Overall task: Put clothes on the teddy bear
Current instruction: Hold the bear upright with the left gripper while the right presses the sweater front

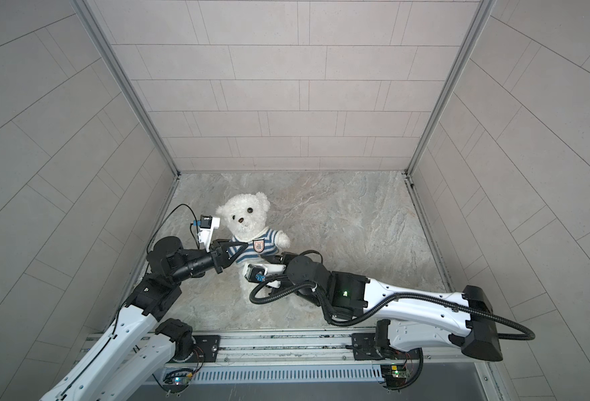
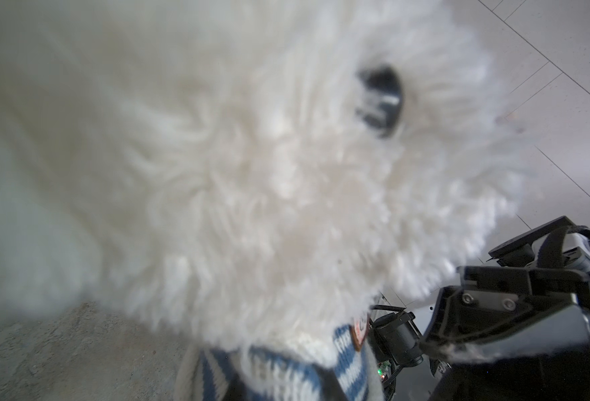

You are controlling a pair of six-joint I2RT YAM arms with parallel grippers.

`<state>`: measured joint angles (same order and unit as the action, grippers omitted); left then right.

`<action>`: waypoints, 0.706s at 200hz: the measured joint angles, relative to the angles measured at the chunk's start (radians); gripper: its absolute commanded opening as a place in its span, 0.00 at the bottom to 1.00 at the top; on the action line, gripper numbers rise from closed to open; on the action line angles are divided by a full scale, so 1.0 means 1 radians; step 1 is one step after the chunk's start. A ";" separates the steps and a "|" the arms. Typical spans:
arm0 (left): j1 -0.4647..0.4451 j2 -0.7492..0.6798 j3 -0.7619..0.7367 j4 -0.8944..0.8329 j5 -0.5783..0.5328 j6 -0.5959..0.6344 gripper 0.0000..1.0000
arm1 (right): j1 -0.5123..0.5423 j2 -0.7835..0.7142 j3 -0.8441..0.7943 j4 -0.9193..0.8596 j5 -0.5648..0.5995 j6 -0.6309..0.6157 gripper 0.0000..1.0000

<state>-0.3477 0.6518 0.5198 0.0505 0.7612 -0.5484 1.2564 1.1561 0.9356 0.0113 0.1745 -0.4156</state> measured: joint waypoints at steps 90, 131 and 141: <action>-0.004 0.009 0.000 0.002 -0.001 -0.001 0.21 | -0.001 0.131 0.041 0.030 -0.038 -0.006 0.12; -0.005 0.015 0.000 0.004 -0.008 -0.003 0.22 | -0.001 0.140 0.039 0.034 -0.024 -0.006 0.00; -0.007 0.024 0.000 0.006 -0.015 -0.006 0.24 | -0.001 0.134 0.030 0.039 -0.020 0.000 0.00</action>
<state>-0.3550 0.6758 0.5198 0.0570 0.7464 -0.5549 1.2556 1.2903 0.9653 0.0502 0.1543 -0.4152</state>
